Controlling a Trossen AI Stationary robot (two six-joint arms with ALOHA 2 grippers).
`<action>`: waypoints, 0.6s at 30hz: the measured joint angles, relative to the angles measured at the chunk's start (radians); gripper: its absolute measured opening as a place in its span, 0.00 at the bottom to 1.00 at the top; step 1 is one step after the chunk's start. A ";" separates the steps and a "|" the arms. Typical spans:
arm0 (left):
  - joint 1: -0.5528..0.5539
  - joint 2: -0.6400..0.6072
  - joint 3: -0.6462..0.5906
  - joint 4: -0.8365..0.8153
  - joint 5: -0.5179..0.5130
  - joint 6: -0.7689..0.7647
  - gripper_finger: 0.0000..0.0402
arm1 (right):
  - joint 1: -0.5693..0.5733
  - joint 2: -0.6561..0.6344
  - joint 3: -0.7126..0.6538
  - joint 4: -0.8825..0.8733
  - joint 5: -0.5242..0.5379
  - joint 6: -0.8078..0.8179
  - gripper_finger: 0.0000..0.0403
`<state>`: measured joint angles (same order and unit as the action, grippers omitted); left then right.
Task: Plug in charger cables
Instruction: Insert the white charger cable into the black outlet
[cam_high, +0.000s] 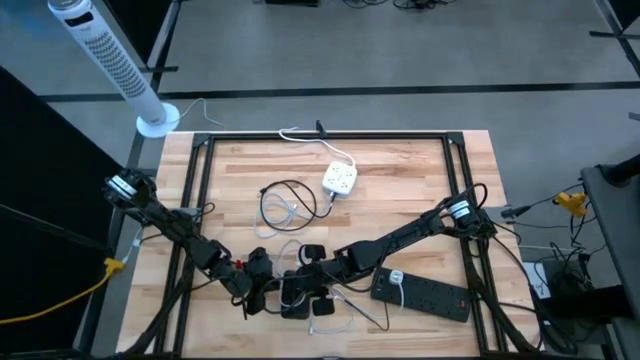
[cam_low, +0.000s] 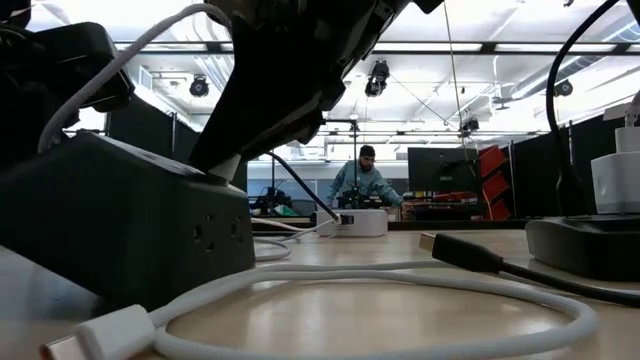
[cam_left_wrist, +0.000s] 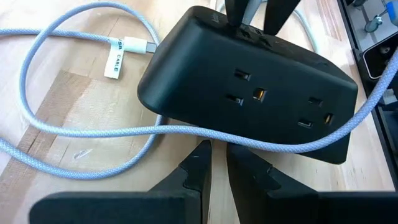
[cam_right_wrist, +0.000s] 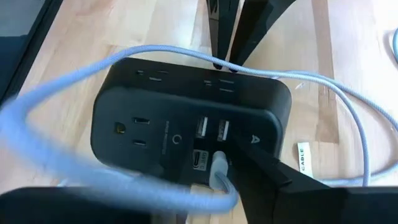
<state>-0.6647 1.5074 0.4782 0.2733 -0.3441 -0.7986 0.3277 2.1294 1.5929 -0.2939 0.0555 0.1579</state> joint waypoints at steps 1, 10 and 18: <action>0.000 0.000 0.000 0.000 0.003 0.000 0.10 | 0.001 -0.001 0.000 -0.002 0.000 0.001 0.24; -0.001 0.000 0.000 0.006 0.005 0.000 0.10 | 0.012 -0.021 0.000 -0.077 0.089 0.039 0.37; -0.001 0.000 0.000 0.005 0.005 0.000 0.10 | 0.034 -0.022 0.000 -0.078 0.103 0.097 0.42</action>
<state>-0.6655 1.5074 0.4778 0.2779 -0.3389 -0.7986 0.3612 2.1075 1.5929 -0.3721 0.1586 0.2547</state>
